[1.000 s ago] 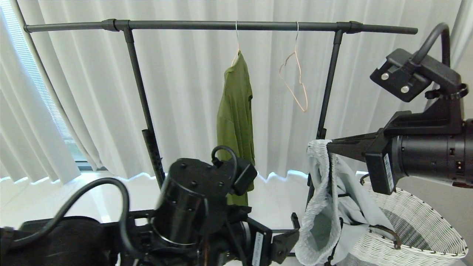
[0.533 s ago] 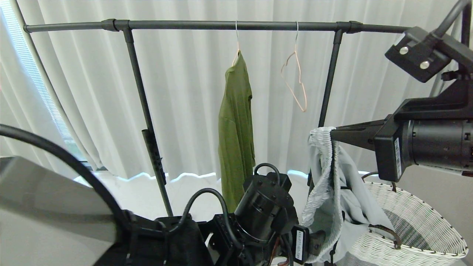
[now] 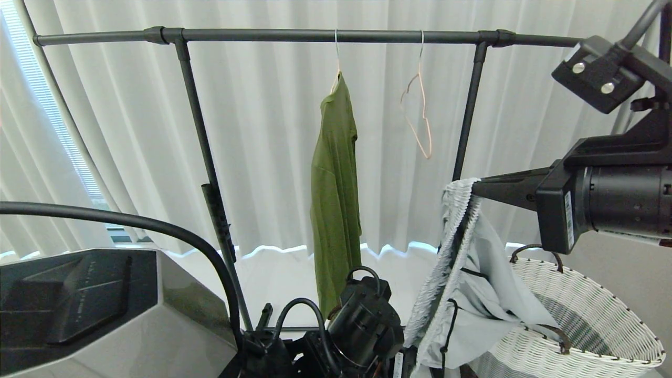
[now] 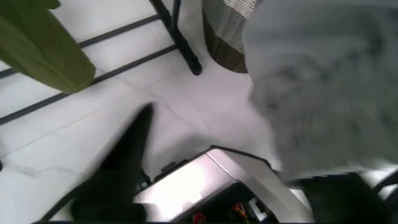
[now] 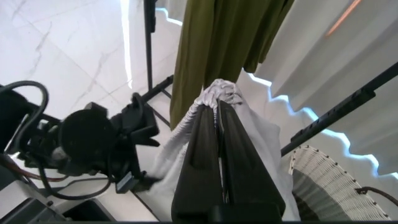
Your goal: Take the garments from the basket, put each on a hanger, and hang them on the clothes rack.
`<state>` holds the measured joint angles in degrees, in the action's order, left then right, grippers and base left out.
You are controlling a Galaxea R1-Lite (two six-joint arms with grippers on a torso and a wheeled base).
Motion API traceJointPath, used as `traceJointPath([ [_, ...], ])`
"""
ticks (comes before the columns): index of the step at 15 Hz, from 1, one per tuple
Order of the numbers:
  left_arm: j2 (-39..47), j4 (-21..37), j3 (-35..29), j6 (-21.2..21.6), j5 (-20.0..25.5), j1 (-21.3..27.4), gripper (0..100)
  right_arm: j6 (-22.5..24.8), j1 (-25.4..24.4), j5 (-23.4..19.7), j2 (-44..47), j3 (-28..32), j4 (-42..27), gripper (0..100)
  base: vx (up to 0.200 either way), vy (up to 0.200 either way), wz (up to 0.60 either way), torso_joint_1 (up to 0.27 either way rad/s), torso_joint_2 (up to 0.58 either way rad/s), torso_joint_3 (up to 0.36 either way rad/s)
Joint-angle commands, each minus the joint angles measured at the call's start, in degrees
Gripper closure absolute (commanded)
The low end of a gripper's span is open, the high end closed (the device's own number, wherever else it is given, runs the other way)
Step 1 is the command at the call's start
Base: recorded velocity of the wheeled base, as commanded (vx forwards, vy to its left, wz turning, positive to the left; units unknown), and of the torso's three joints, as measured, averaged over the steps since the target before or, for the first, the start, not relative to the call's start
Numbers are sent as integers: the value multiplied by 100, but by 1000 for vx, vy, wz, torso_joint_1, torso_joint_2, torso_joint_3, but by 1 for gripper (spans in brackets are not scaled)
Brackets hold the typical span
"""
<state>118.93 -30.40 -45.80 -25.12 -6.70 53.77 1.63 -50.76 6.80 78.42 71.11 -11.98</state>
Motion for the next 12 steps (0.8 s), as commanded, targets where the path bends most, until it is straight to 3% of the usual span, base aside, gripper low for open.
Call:
traceJointPath([
  [1, -28, -115, 273, -1, -147, 2, 100, 4, 110, -47, -2, -9, 12, 100, 0, 0, 0, 0, 0, 0],
  [3, -195, -115, 458, -1, -446, 19, 100, 4, 225, -56, -2, -18, 12, 100, 0, 0, 0, 0, 0, 0],
  [4, -626, -133, 695, 8, -701, 19, 100, 4, 374, -56, -2, -53, 12, 100, 0, 0, 0, 0, 0, 0],
  [6, -1522, -45, 792, 122, -727, -280, 100, 4, 444, -56, -11, -150, 12, 100, 0, 0, 0, 0, 0, 0],
  [7, -2032, 281, 730, 333, -718, -508, 100, 12, 444, -47, -20, -185, 21, 100, 0, 0, 0, 0, 0, 0],
  [10, -3667, 2214, -52, 816, -709, -1290, 100, 30, 444, -30, -64, -185, 144, 100, 0, 0, 0, 0, 0, 0],
  [12, -4036, 3111, -808, 966, -709, -1624, 100, 39, 453, -3, -117, -194, 196, 100, 0, 0, 0, 0, 0, 0],
])
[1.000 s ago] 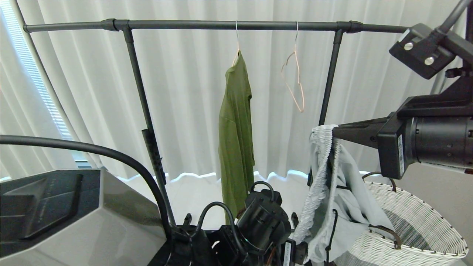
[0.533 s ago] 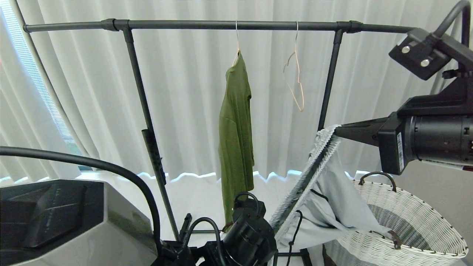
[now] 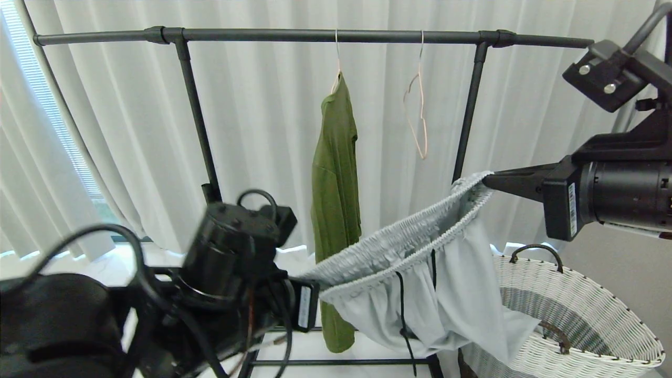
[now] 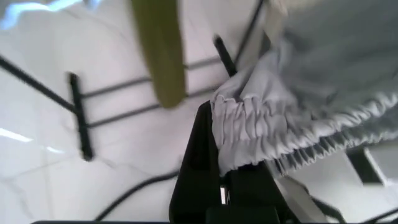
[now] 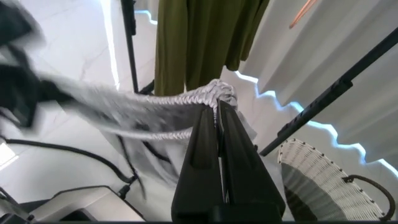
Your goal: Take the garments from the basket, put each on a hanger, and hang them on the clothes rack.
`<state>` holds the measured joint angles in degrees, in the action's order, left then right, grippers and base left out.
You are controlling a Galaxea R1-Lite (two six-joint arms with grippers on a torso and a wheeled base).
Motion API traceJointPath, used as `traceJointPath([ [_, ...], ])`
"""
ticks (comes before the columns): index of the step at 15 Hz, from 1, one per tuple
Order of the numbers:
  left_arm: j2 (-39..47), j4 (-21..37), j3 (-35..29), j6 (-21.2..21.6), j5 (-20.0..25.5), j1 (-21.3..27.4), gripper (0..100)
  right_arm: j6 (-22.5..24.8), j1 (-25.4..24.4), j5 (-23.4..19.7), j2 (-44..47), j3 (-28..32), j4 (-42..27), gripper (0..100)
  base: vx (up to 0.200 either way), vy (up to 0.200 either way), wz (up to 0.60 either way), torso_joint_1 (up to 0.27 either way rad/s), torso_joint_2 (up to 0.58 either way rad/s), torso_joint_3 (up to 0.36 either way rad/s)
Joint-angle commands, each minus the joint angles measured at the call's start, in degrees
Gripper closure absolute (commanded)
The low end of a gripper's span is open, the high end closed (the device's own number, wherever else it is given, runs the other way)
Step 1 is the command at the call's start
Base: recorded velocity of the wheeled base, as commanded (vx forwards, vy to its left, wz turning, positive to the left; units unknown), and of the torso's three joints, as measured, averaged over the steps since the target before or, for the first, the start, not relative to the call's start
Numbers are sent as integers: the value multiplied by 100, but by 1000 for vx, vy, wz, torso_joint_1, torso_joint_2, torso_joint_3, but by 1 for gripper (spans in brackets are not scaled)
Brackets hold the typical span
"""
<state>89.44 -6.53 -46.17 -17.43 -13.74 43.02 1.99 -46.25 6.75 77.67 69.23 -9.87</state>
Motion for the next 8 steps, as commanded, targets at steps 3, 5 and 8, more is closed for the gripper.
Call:
traceJointPath([
  [3, -1280, 1699, -1949, 943, -32, -883, 100, 56, 2, 28, -401, -164, -32, 100, 0, 0, 0, 0, 0, 0],
  [5, -1289, 2051, -2388, 1585, -41, -866, 100, 162, 55, 160, -727, -261, -164, 100, 0, 0, 0, 0, 0, 0],
  [8, -1254, 2183, -2916, 2490, -32, -874, 100, 293, 81, 177, -1008, -208, -296, 100, 0, 0, 0, 0, 0, 0],
])
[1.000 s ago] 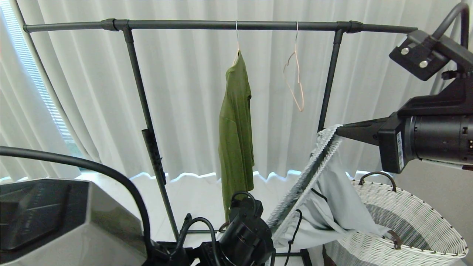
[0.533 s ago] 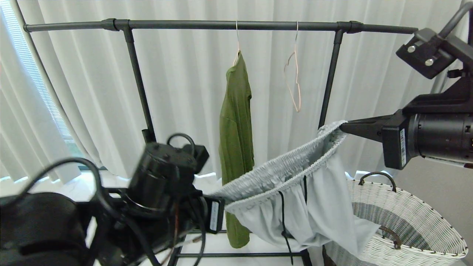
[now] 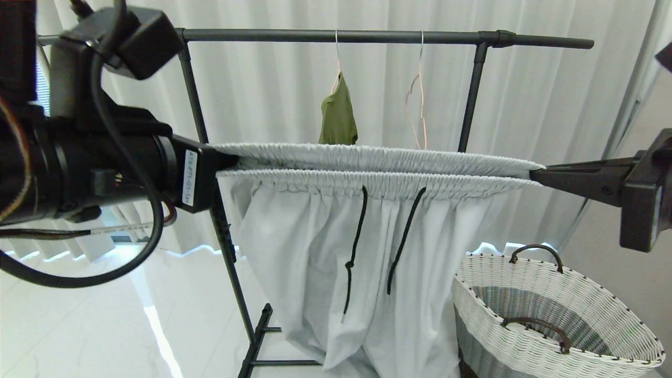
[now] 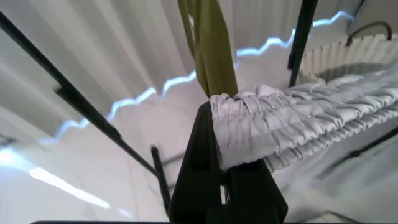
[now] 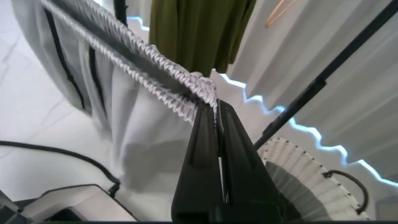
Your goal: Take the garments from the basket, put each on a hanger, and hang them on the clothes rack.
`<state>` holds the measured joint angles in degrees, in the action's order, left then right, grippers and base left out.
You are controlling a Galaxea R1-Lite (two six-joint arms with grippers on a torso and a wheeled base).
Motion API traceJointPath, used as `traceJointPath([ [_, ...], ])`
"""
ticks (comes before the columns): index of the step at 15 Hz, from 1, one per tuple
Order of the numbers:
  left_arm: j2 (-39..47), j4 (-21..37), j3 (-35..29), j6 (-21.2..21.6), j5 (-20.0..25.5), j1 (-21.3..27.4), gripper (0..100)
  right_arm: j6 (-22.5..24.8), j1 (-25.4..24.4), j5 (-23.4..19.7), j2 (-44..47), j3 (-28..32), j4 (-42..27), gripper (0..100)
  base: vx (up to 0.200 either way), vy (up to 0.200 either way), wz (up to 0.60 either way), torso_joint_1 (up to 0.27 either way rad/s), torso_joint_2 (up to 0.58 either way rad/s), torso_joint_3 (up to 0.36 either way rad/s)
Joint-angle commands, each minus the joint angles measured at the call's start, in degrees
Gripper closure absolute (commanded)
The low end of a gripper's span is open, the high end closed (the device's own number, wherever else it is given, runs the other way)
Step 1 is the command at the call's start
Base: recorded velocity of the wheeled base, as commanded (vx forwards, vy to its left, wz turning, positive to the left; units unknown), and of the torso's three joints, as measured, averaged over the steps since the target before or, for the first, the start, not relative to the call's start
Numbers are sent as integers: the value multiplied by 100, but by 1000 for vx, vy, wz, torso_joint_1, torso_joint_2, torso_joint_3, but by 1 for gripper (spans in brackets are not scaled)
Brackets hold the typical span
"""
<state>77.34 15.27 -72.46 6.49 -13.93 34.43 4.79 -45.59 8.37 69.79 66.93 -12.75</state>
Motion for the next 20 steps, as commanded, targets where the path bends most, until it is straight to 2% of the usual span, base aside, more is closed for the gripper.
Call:
traceJointPath([
  [1, 27, 2, -462, 107, -13, 47, 100, 101, 33, 15, -220, 93, -8, 100, 0, 0, 0, 0, 0, 0],
  [3, 53, 2, -638, 107, -4, 284, 100, 233, 33, -3, -176, 356, -8, 100, 0, 0, 0, 0, 0, 0],
  [7, -96, 178, -559, 99, -13, 425, 100, 321, 15, -29, 122, 989, -26, 100, 0, 0, 0, 0, 0, 0],
  [9, -201, 160, -488, 55, 66, 662, 100, 479, 7, -46, 193, 1235, -140, 100, 0, 0, 0, 0, 0, 0],
  [11, -210, 134, -479, 28, 154, 776, 100, 567, 7, -38, 43, 1464, -817, 100, 0, 0, 0, 0, 0, 0],
  [13, -131, -112, -488, -7, 163, 776, 100, 576, -29, -108, -291, 1780, -1854, 100, 0, 0, 0, 0, 0, 0],
  [14, -87, -235, -497, -42, 172, 776, 100, 576, -64, -205, -387, 1842, -2109, 100, 0, 0, 0, 0, 0, 0],
  [15, 62, -490, -523, -139, 163, 776, 100, 576, -213, -653, -660, 1956, -2768, 100, 0, 0, 0, 0, 0, 0],
  [16, 168, -587, -567, -156, 172, 776, 100, 567, -450, -1128, -818, 1956, -3155, 100, 0, 0, 0, 0, 0, 0],
  [17, 273, -613, -638, -165, 172, 776, 100, 567, -705, -1418, -888, 1929, -3374, 100, 0, 0, 0, 0, 0, 0],
  [20, 528, -613, -998, -165, 453, 882, 100, 514, -1523, -1620, -809, 1789, -3445, 100, 0, 0, 0, 0, 0, 0],
])
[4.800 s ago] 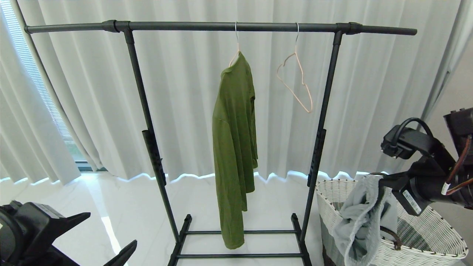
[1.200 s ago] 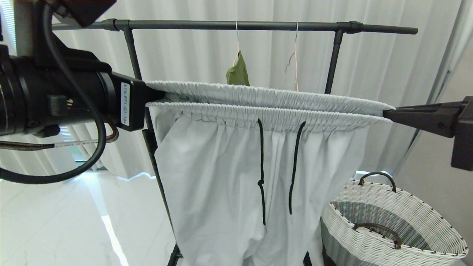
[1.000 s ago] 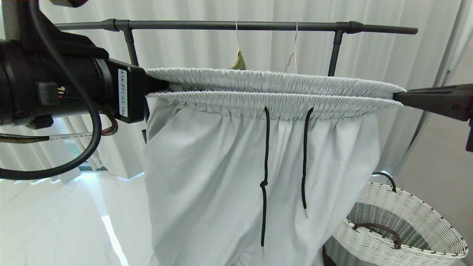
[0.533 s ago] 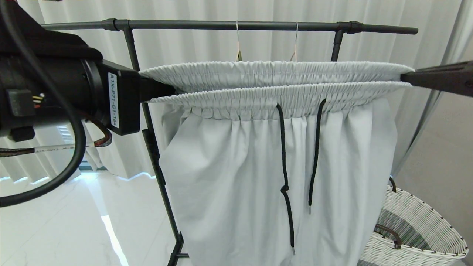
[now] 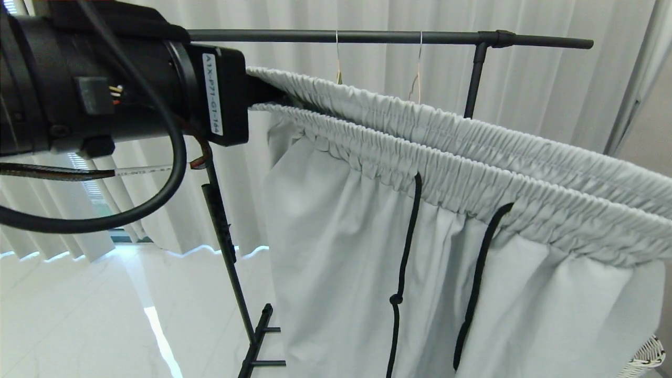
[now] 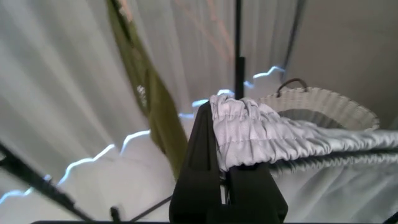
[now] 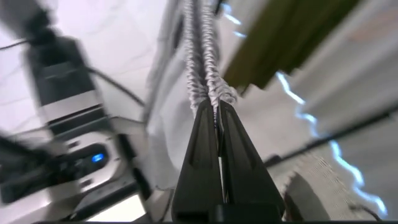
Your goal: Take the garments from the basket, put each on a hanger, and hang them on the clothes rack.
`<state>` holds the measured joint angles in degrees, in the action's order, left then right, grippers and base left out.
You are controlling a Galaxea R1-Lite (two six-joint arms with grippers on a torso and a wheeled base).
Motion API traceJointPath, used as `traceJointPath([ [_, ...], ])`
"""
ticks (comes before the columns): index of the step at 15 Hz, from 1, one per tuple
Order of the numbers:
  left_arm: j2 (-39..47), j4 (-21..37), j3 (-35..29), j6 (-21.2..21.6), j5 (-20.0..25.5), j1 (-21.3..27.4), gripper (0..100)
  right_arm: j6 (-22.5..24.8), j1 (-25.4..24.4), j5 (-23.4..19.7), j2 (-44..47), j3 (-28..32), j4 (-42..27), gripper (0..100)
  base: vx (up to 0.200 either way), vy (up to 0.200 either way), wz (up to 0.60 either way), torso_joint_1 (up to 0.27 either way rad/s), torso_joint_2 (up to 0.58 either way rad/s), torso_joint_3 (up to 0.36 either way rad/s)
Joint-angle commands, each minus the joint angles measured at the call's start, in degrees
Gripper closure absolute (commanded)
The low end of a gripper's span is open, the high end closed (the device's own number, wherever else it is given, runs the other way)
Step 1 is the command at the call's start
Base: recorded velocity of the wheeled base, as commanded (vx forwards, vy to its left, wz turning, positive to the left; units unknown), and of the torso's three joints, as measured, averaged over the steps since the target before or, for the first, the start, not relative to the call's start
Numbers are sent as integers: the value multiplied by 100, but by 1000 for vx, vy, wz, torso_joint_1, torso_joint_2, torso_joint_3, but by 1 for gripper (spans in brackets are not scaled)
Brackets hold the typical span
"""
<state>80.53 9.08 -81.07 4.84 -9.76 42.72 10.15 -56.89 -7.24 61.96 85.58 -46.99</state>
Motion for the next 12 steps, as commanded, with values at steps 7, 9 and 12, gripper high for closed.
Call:
traceJointPath([
  [7, -46, 929, -287, -414, 168, 123, 100, -260, -261, 21, 17, -129, -11, 100, 0, 0, 0, 0, 0, 0],
  [9, -371, 1966, -401, -616, 432, 123, 100, -242, 205, 30, 88, -129, 314, 100, 0, 0, 0, 0, 0, 0],
  [12, -916, 3407, -550, -1082, 1557, 123, 100, -260, 539, 30, 439, -147, 1096, 100, 0, 0, 0, 0, 0, 0],
])
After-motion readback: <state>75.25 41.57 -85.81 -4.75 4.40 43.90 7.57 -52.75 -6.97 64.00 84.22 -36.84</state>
